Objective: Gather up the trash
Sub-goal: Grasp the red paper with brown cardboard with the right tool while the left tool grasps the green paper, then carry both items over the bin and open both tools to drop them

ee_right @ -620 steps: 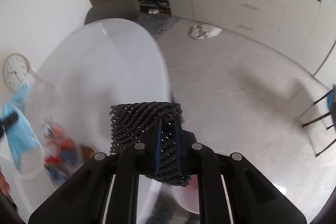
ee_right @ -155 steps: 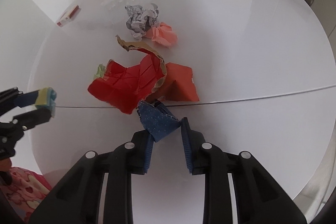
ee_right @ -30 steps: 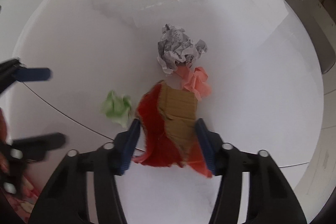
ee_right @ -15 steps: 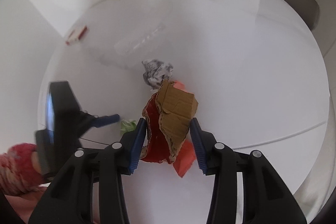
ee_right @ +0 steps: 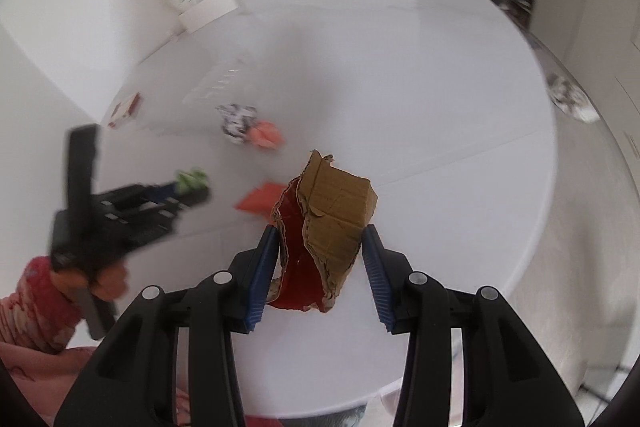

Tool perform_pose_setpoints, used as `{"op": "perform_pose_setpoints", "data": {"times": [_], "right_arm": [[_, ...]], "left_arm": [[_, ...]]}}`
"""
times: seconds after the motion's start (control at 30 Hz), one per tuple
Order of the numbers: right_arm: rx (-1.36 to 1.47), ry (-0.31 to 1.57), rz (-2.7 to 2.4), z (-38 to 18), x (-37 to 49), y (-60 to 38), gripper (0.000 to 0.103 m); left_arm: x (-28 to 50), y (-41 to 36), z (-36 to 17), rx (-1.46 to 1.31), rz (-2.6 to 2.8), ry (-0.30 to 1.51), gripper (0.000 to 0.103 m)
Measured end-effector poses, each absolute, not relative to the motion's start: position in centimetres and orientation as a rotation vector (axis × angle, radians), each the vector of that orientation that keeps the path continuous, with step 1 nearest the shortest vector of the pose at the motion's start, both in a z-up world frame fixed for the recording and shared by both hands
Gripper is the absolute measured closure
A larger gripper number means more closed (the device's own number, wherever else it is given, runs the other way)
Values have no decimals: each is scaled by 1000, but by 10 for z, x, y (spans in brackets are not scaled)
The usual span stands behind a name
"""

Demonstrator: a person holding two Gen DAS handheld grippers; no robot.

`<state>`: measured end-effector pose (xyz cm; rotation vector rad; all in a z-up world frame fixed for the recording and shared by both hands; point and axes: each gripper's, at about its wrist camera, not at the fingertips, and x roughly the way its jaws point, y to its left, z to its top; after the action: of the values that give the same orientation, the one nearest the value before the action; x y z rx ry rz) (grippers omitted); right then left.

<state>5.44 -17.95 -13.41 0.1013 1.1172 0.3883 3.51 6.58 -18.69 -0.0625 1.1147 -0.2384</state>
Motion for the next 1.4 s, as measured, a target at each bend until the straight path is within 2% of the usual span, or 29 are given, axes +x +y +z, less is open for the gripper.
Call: {"op": "perform_pose_setpoints", "data": {"times": [0.23,0.47,0.5,0.53,0.6,0.83,1.2,1.23,1.3,1.33,1.37,1.4], "right_arm": [[177,1103,220,-133,-21,-250,59],[254,1162,65,-171,-81,-306,59],[254,1179,50,-178,-86,-310,52],[251,1208,43,-186,-89,-312,32],[212,1234,-25,-197,-96,-315,3],[258,1288,-97,-221,-113,-336,2],[348,1250,-205,-216,-148,-380,2],[354,1248,-215,-216,-151,-383,2],[364,1243,-226,-216,-155,-388,2],[369,1242,-230,-216,-157,-390,2],[374,1238,-235,-216,-159,-392,2],[379,1235,-238,-216,-160,-394,2]], "left_arm": [[-14,19,-128,-1,-389,1044,69],[-54,-61,-122,85,-599,1028,69],[-59,-71,-122,106,-620,1028,69],[-60,-79,-125,121,-635,1030,69],[-73,-97,-124,154,-674,1032,69],[-97,-136,-123,217,-761,1048,69],[-111,-202,-149,276,-879,1159,69],[-113,-209,-153,281,-892,1179,68],[-114,-217,-157,286,-895,1199,50],[-116,-220,-158,281,-888,1209,27],[-117,-222,-156,277,-882,1203,15],[-119,-223,-155,274,-887,1192,13]]}}
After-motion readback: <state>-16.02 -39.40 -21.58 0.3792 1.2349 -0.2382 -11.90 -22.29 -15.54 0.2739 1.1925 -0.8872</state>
